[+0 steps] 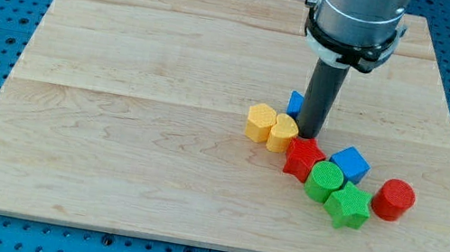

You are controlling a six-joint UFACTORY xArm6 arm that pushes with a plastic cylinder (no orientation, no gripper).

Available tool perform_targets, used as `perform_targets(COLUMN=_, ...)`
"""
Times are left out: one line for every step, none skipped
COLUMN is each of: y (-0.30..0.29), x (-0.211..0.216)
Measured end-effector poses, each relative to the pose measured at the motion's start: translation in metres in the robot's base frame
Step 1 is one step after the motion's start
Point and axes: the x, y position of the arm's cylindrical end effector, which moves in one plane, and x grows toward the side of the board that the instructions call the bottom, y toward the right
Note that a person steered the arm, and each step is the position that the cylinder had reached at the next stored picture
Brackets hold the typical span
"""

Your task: Move the yellow blocks towards the center

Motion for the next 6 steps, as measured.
perform_targets(y=0.042, x=0.002)
perform_targets(y=0.02, x=0.013)
perform_targets(y=-0.015, x=0.013)
perform_targets(y=-0.07, x=0.015)
perform_targets(y=-0.088, x=0.012)
perform_targets(y=-0.085, x=0.001)
